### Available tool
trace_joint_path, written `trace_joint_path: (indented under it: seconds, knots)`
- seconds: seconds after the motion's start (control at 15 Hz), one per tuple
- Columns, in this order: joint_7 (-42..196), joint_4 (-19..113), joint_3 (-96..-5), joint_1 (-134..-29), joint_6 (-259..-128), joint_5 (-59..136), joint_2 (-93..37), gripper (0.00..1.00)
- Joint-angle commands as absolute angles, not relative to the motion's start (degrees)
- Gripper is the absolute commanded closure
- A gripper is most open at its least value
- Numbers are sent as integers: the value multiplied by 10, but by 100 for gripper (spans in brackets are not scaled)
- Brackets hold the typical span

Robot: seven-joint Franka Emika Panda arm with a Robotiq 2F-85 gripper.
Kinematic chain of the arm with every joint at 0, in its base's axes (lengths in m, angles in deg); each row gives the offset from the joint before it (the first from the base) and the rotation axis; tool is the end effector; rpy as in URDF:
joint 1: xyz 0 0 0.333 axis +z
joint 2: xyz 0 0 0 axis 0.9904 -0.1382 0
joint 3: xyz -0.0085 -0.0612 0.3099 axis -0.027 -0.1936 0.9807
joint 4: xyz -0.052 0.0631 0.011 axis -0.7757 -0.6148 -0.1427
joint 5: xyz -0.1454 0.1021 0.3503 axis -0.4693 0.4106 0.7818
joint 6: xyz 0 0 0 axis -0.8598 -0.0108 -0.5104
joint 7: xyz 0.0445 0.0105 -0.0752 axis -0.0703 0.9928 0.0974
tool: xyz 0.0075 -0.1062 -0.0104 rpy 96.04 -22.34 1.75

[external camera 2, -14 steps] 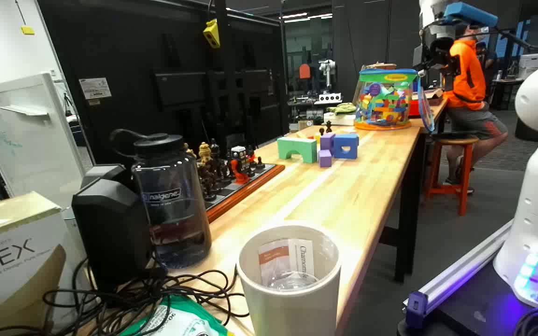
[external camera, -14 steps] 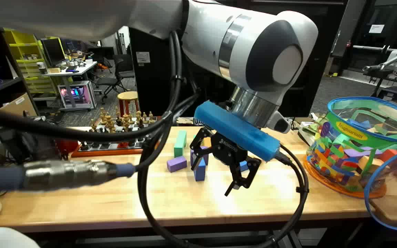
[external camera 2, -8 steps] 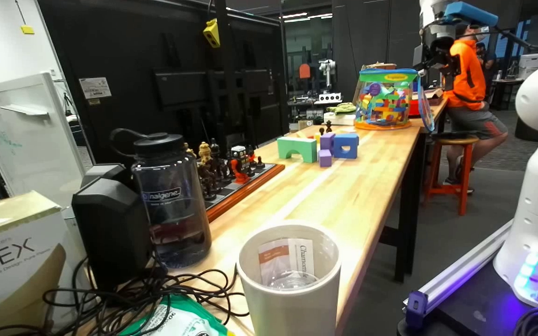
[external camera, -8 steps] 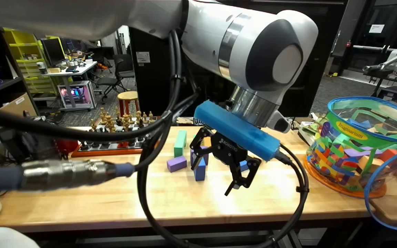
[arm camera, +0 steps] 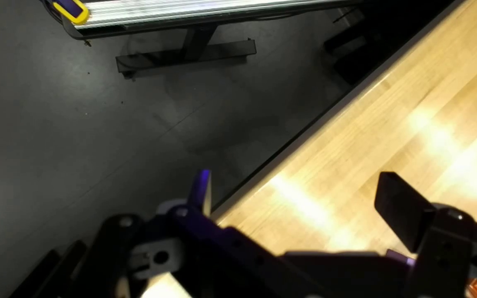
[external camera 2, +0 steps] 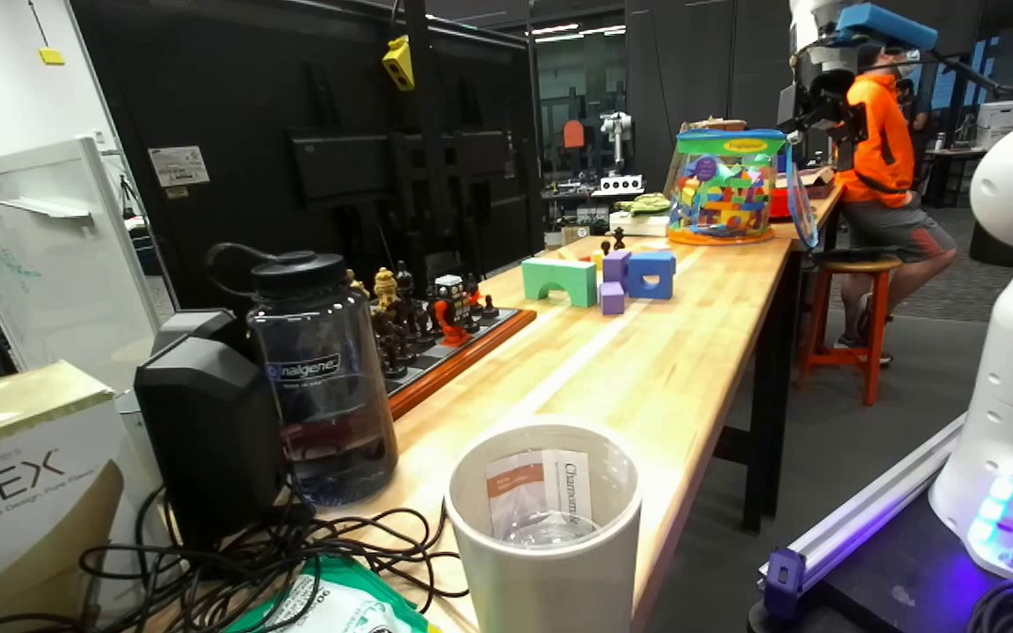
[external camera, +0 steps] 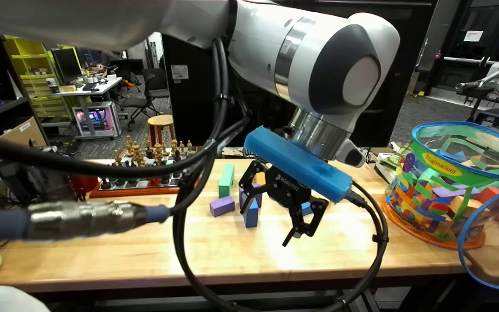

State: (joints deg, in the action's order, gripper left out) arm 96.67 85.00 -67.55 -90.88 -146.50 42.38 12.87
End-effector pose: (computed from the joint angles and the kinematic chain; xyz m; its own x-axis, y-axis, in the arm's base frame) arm 0.3355 -0.2006 0.4850 0.9448 -0.1528 -0.2897 -0.2260 -0.9444 -0.2387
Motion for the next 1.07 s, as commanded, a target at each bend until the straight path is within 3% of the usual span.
trace_joint_path:
  seconds: [0.0, 0.33, 1.0]
  knots:
    - [977, 849, -663, -923, -1464, 424, 124, 0]
    - [998, 864, -652, -918, -1497, 408, 131, 0]
    - [1103, 949, -600, -878, -1757, 315, 135, 0]
